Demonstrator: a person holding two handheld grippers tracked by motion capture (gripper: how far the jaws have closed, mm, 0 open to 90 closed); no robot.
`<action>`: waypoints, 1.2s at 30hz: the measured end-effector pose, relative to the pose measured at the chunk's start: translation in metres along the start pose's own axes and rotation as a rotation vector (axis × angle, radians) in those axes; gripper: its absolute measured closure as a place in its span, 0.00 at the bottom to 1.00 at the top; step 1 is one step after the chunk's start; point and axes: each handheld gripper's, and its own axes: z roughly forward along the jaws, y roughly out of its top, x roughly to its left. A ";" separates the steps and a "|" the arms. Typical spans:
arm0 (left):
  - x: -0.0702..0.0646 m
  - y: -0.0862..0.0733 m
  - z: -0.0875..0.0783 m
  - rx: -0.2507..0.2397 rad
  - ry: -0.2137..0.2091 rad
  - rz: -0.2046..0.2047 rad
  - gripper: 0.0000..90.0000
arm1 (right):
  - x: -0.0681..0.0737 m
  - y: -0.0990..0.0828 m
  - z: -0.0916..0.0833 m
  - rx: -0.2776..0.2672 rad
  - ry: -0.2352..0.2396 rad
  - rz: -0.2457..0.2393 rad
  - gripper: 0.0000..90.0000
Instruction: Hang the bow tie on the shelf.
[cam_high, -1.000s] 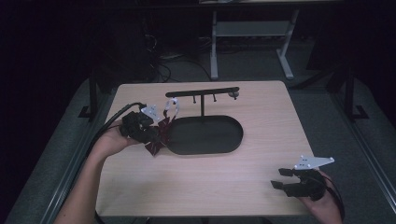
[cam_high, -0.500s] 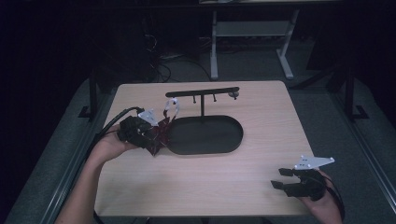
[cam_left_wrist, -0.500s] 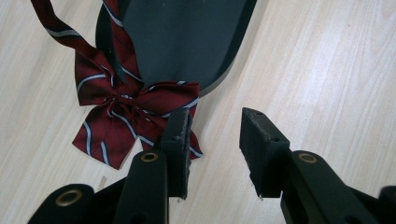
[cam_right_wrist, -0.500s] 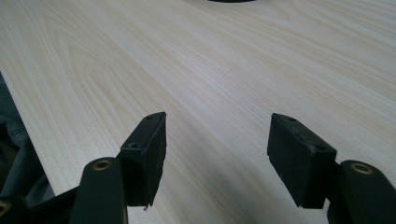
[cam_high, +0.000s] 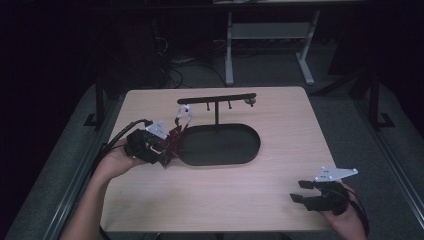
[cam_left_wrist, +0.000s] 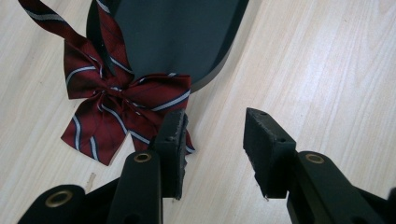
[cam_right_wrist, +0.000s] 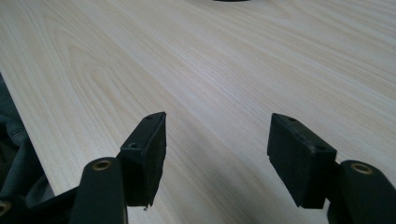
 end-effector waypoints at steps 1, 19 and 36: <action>0.000 0.000 0.000 0.000 0.000 0.001 0.65 | 0.000 0.000 0.000 0.003 -0.001 0.000 0.41; -0.008 -0.012 0.006 -0.017 0.001 -0.013 0.60 | 0.000 0.000 0.001 0.008 0.001 0.007 0.41; -0.017 -0.018 0.013 -0.017 0.009 -0.008 0.53 | 0.000 0.000 0.001 0.014 -0.002 0.017 0.41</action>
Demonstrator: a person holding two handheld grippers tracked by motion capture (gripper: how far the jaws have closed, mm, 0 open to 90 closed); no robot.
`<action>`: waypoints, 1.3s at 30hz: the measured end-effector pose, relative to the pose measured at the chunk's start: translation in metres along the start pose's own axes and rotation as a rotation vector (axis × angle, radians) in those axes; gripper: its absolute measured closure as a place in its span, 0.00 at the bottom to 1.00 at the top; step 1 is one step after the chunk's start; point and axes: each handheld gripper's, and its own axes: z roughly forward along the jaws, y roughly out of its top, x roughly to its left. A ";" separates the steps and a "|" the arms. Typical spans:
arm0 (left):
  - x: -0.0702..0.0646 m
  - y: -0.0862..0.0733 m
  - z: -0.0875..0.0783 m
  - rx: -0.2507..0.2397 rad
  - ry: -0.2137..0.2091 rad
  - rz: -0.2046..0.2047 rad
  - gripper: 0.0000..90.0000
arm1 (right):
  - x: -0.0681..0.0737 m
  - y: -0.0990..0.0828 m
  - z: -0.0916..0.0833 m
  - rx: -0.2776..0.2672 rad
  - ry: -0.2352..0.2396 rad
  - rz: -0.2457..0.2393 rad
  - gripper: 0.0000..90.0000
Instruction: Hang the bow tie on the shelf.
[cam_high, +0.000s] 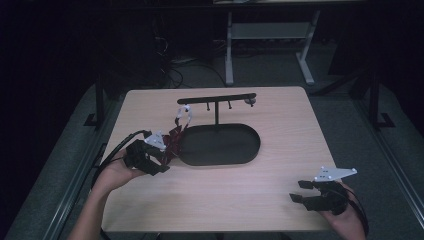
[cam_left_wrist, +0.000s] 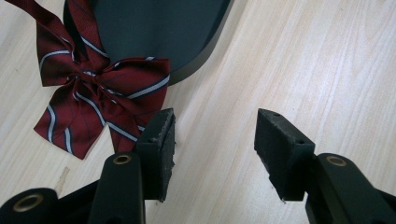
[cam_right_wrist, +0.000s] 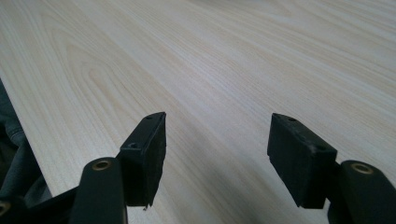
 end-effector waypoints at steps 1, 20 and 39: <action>-0.001 0.000 0.000 0.001 0.001 0.000 0.53 | 0.000 0.000 0.000 -0.001 0.000 -0.004 0.41; -0.012 -0.016 0.003 -0.015 0.016 -0.017 0.47 | -0.001 0.000 0.001 -0.005 0.000 -0.006 0.41; -0.033 -0.029 0.005 -0.021 0.034 -0.006 0.41 | 0.000 0.000 0.000 -0.002 -0.002 0.003 0.41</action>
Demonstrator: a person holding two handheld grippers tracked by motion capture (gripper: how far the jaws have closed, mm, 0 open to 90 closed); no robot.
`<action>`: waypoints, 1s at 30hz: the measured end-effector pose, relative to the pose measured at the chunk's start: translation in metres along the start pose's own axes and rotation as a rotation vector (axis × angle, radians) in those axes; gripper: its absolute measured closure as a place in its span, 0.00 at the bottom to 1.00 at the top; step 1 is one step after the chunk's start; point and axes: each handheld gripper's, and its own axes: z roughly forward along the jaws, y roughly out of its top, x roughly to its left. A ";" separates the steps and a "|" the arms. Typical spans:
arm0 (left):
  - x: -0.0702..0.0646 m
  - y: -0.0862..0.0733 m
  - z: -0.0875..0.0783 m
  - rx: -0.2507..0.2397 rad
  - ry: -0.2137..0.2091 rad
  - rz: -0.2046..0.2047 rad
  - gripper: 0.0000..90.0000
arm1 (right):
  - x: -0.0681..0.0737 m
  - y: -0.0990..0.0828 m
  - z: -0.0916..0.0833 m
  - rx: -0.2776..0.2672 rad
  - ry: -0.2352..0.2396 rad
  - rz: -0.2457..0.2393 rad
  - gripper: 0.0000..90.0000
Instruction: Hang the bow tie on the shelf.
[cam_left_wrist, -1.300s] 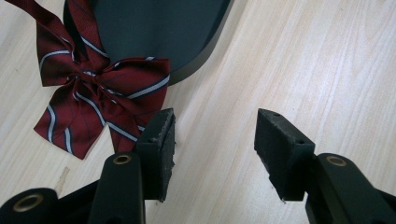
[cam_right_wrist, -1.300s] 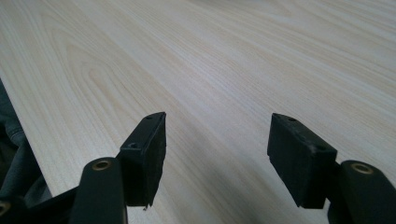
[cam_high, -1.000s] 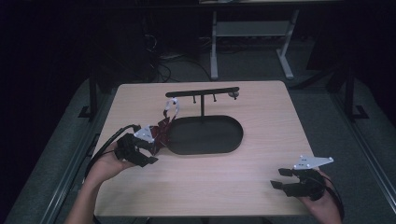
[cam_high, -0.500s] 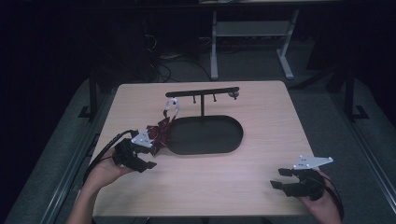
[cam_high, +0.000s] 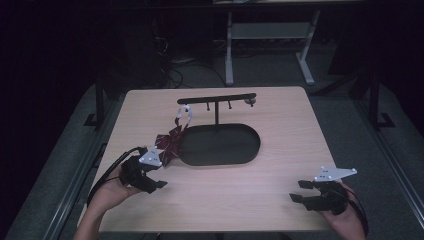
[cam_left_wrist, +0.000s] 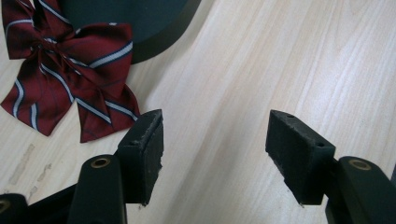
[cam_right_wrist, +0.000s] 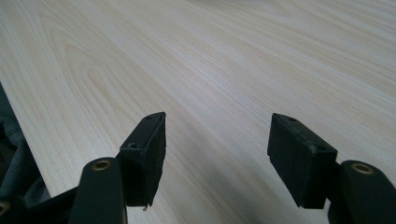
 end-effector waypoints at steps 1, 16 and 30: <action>-0.001 -0.001 0.001 -0.002 0.001 -0.005 0.41 | 0.000 0.000 0.000 0.000 0.000 0.000 0.41; -0.011 -0.017 0.003 -0.024 0.007 -0.031 0.36 | 0.000 0.000 0.000 0.000 0.000 -0.007 0.41; -0.023 -0.029 0.006 -0.042 0.019 -0.039 0.32 | 0.001 0.000 0.001 0.001 -0.002 -0.008 0.41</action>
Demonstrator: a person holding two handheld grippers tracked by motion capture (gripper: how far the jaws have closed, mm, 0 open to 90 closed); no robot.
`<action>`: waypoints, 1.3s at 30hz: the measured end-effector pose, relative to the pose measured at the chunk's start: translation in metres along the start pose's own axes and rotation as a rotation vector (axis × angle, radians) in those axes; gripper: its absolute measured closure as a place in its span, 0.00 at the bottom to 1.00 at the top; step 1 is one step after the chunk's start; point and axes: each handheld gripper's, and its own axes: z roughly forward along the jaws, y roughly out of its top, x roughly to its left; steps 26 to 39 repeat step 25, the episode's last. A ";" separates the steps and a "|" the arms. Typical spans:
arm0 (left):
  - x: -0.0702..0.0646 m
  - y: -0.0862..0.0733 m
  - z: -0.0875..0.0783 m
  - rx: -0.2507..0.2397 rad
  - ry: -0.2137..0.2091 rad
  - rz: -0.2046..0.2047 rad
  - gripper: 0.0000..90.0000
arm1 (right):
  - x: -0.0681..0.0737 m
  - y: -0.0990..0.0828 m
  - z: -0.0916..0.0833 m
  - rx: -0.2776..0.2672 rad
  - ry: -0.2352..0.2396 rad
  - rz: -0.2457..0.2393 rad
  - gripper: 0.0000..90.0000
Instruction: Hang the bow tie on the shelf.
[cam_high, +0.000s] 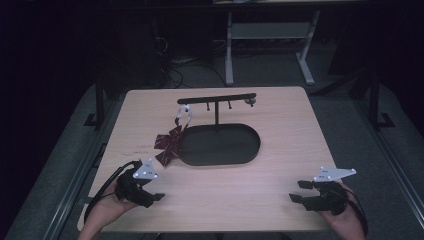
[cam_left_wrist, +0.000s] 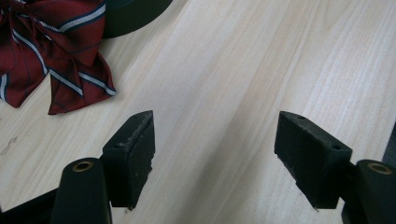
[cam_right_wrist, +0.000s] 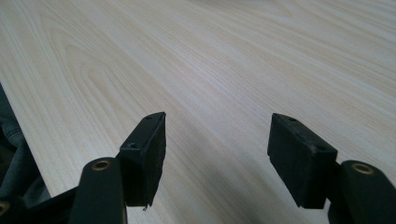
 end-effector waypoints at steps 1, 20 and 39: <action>-0.001 -0.001 0.000 0.001 0.000 -0.002 0.32 | 0.000 0.000 0.000 -0.002 0.000 -0.003 0.41; -0.016 -0.012 0.010 -0.044 0.037 -0.007 0.31 | 0.000 -0.001 0.000 -0.003 0.003 0.003 0.41; -0.021 -0.012 0.014 -0.041 0.045 -0.002 0.31 | -0.001 -0.001 -0.001 -0.009 0.006 -0.001 0.41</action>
